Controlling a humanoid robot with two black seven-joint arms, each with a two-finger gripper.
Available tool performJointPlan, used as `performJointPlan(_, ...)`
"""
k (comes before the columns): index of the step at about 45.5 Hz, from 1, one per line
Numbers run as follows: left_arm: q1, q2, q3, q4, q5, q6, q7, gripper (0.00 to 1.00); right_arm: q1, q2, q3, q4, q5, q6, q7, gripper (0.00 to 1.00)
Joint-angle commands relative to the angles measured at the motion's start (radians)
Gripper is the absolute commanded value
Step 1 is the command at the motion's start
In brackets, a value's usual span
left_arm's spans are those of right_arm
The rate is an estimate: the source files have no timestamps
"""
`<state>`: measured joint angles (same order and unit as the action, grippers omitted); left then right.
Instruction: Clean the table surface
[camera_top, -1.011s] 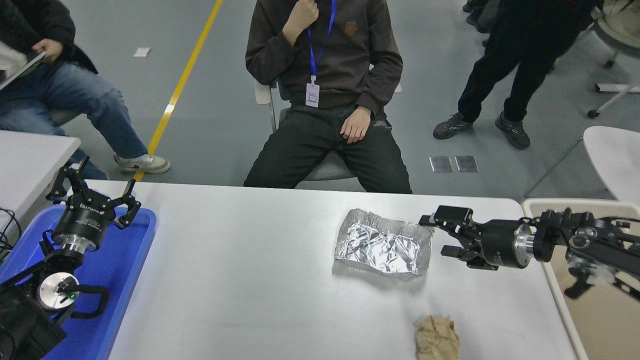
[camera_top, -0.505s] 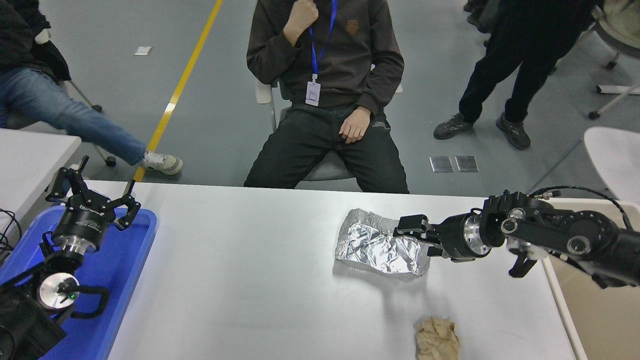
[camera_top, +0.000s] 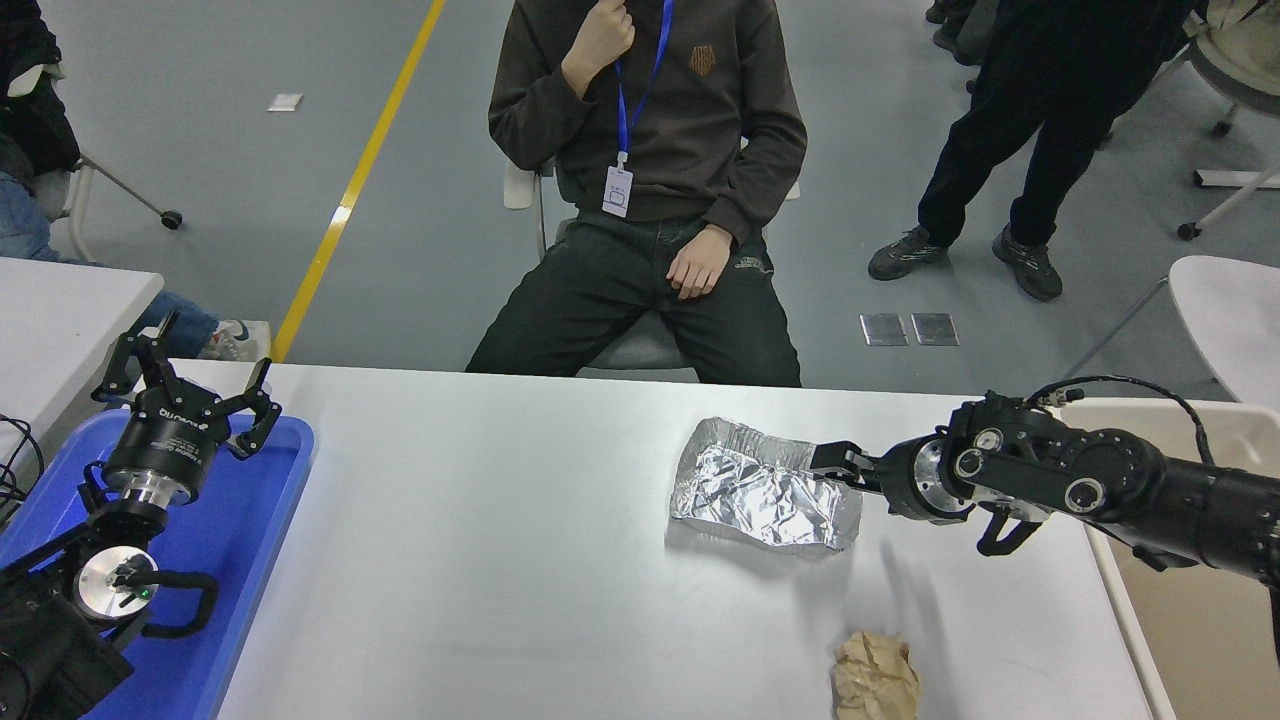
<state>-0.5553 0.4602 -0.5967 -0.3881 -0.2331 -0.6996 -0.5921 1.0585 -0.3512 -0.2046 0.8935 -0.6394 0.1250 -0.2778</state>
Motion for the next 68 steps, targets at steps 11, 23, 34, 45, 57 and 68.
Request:
performJointPlan(11, 0.0, 0.0, 0.0, 0.0, 0.0, 0.0, 0.0, 1.0, -0.018, 0.077, -0.002, -0.071, -0.011, -0.022, -0.003, 0.97)
performJointPlan(23, 0.0, 0.0, 0.0, 0.0, 0.0, 0.0, 0.0, 1.0, -0.038, 0.089, -0.002, -0.077, -0.019, -0.024, 0.005, 0.84)
performJointPlan(34, 0.0, 0.0, 0.0, 0.0, 0.0, 0.0, 0.0, 1.0, -0.051, 0.092, -0.002, -0.104, -0.025, -0.025, 0.005, 0.47)
performJointPlan(45, 0.0, 0.0, 0.0, 0.0, 0.0, 0.0, 0.0, 1.0, -0.051, 0.09, 0.001, -0.11, -0.025, -0.025, 0.005, 0.0)
performJointPlan(57, 0.0, 0.0, 0.0, 0.0, 0.0, 0.0, 0.0, 1.0, -0.051, 0.09, -0.002, -0.1, -0.025, -0.018, 0.011, 0.0)
performJointPlan(68, 0.0, 0.0, 0.0, 0.0, 0.0, 0.0, 0.0, 1.0, -0.054, 0.087, -0.001, -0.1, -0.036, -0.018, 0.019, 0.0)
